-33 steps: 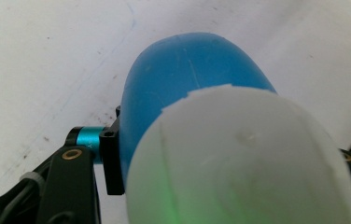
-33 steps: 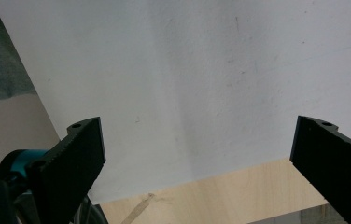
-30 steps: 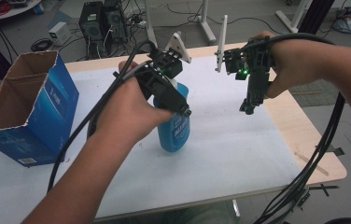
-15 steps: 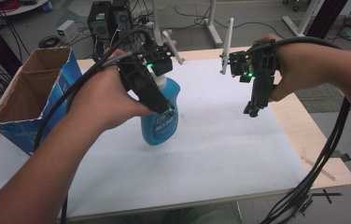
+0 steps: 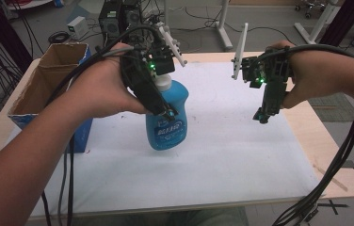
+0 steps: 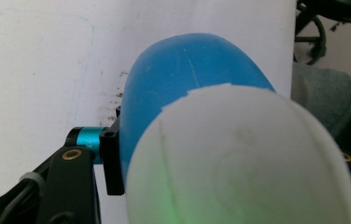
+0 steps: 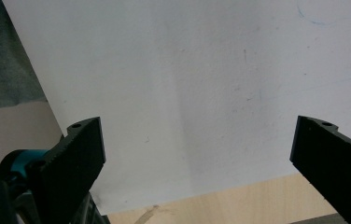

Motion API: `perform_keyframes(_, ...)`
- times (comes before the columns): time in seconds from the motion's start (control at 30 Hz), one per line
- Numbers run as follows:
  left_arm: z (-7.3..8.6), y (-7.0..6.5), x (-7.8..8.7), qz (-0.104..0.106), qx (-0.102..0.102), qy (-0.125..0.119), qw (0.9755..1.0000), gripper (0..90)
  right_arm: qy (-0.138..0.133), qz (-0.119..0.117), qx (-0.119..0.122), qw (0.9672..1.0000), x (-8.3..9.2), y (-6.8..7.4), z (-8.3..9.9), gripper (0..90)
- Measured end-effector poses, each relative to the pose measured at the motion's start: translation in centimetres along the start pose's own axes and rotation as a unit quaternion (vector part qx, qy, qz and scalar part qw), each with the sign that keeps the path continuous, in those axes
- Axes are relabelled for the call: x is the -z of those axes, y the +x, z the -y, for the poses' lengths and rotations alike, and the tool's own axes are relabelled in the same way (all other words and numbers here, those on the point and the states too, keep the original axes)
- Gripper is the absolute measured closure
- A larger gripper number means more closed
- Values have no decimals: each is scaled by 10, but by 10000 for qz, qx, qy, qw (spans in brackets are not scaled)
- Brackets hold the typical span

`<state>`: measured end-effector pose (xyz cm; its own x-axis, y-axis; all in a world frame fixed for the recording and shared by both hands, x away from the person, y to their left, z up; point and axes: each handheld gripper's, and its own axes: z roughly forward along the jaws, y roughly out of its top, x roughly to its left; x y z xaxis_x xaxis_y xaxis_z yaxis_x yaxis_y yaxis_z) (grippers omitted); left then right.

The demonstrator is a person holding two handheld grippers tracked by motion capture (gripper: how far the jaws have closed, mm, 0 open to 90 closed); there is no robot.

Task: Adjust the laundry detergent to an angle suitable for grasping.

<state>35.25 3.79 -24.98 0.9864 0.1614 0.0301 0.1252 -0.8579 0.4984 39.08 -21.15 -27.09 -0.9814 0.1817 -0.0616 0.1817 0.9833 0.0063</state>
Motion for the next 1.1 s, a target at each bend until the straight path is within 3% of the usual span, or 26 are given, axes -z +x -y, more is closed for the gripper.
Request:
perform_keyframes(0.17, 4, 0, -2, 269, -345, 70, 9990, 379, -1, 12, -7, 10000, 0, 2, -1, 22)
perform_keyframes(0.43, 12, 2, 2, 389, -641, -20, 9972, 379, -1, 32, -17, 10000, 0, 1, 1, 23)
perform_keyframes(0.53, 15, 2, 3, 457, -909, -94, 9948, 379, -8, 32, -2, 10000, 0, 2, 1, 22)
perform_keyframes(0.63, 18, 3, 2, 683, -1007, -82, 9925, 379, -5, 30, -16, 10000, -1, 4, -2, 23)
perform_keyframes(0.77, 19, 2, 1, 768, -1113, -56, 9908, 379, 8, 36, 7, 10000, -1, 4, -3, 23)
perform_keyframes(0.8, 21, 0, -1, 841, -1294, -25, 9880, 379, 8, 21, 24, 10000, -2, 5, -3, 23)
perform_keyframes(0.93, 23, -1, -5, 953, -1615, -35, 9822, 380, -13, 37, 28, 10000, -2, 5, -5, 23)
perform_keyframes(0.97, 23, -1, -5, 953, -1615, -35, 9822, 379, -13, 37, 28, 10000, -2, 5, -5, 23)
perform_keyframes(1.03, 24, 0, -8, 1008, -1751, -32, 9794, 379, -6, 25, 66, 10000, -3, 6, -7, 23)
perform_keyframes(1.1, 26, -1, -12, 1048, -2012, -69, 9739, 379, 13, 21, 38, 10000, -3, 7, -8, 23)
